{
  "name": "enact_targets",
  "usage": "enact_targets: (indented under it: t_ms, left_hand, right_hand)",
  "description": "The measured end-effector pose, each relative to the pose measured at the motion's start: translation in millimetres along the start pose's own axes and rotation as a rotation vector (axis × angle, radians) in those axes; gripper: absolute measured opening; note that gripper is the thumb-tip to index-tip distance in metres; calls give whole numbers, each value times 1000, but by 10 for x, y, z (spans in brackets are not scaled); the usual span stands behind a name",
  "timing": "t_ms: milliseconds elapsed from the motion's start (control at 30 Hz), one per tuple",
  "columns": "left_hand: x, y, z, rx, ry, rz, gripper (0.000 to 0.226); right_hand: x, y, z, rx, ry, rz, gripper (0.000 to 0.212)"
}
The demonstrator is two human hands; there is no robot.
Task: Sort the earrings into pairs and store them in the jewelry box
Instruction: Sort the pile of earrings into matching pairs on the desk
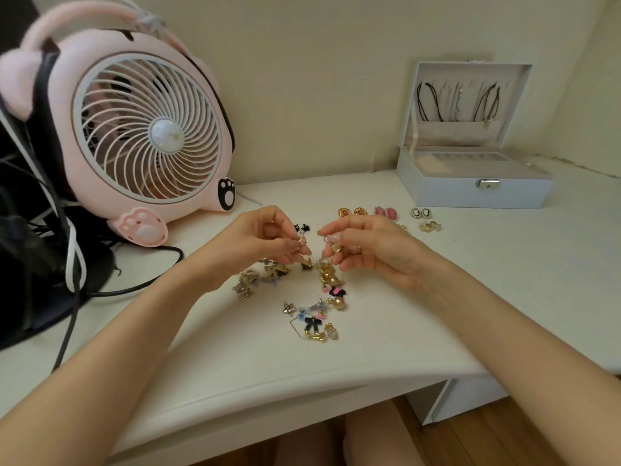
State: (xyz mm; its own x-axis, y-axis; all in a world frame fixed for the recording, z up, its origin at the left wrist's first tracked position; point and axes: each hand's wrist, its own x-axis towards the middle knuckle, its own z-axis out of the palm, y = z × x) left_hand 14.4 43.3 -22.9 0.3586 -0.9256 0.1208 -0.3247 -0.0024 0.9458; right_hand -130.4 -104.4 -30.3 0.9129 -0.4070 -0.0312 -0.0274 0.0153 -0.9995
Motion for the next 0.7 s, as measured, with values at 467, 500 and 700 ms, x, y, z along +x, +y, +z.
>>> enact_targets:
  t_ms: [467,500,700]
  left_hand:
    - [4,-52,-26,171,9,-35,6]
    - [2,-47,-24,161,9,-37,5]
    - [-3,-37,-6,97,8,-51,10]
  right_hand:
    - [-66,46,245,-483,98,-285,13]
    - [-60,39,254,-480,106,-297,11]
    - [-33,20,223,-440,127,-307,12]
